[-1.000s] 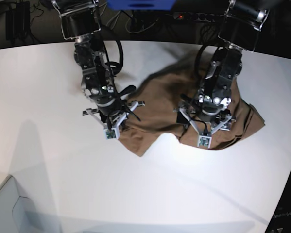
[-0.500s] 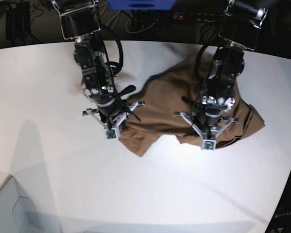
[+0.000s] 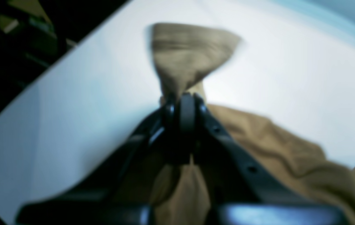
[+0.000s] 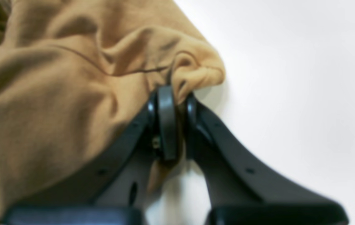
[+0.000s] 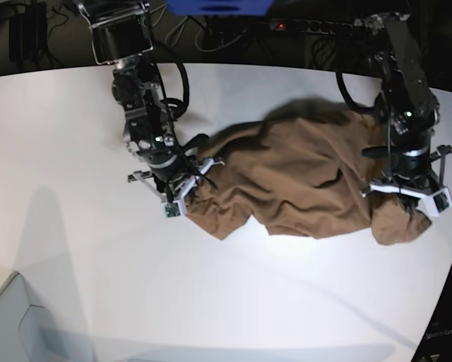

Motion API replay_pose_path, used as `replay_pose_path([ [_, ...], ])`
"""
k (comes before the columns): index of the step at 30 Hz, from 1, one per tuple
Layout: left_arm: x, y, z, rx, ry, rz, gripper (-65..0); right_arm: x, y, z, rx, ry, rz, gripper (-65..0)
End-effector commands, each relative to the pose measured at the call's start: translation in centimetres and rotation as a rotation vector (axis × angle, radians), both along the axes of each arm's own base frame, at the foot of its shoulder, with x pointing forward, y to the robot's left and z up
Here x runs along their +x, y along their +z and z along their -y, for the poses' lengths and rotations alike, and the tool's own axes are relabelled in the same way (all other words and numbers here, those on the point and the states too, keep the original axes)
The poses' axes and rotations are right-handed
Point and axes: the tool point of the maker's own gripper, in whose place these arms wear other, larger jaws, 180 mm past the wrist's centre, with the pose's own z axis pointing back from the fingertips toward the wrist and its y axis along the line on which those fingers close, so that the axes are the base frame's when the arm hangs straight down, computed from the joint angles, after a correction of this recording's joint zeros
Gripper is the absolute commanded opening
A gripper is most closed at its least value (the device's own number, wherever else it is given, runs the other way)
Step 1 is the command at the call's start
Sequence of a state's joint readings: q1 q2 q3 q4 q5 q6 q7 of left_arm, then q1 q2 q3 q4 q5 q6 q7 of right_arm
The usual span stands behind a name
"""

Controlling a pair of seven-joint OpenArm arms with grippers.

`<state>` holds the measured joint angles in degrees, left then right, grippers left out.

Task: Layout the t-shirt on the table in an organized manner, then fold the t-shirt properly
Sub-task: 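Pull the shirt taut between both grippers, left gripper moving away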

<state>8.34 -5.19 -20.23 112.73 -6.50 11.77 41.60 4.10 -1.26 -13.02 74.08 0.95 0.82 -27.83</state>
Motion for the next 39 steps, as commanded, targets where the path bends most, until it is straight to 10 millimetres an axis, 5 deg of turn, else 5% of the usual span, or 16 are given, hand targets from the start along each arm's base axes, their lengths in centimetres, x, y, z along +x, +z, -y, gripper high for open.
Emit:
replay_pose_path([
  [1,-0.1,1.2,-0.8,0.032,0.016,0.04,-65.0,-0.9,-1.2,0.7,-0.035,-0.004,-0.071,-63.2],
  [7,-6.4,-0.4,-8.2,-0.048,0.3,0.022,-65.0,-0.8,-1.3,3.4,-0.069,-0.036,-0.069,-63.2],
  [10,-10.2,-0.8,-11.4,-0.114,0.42,0.041,-65.0,-0.3,-0.9,6.9,-0.052,-0.154,-0.062,-63.2],
  [16,-13.5,-3.9,-12.9,-0.213,0.475,-0.014,-65.0,0.3,1.1,12.2,-0.039,-0.312,-0.009,-63.2],
  [20,-14.9,-8.4,-13.1,-0.287,0.517,-0.113,-65.0,0.2,3.1,12.3,-0.027,-0.328,0.043,-63.2],
  [24,-14.9,-9.8,-12.9,-0.322,0.529,-0.133,-65.0,-0.2,4.8,11.8,-0.017,-0.325,0.09,-63.2],
  [32,-13.2,-8.7,-11.5,-0.315,0.476,-0.102,-65.0,-0.4,6.6,11.2,0.0,-0.325,0.137,-62.0],
  [39,-11.8,-7.2,-11.1,-0.309,0.452,-0.055,-65.0,0.2,6.9,11.0,0.003,-0.322,0.121,-39.9],
])
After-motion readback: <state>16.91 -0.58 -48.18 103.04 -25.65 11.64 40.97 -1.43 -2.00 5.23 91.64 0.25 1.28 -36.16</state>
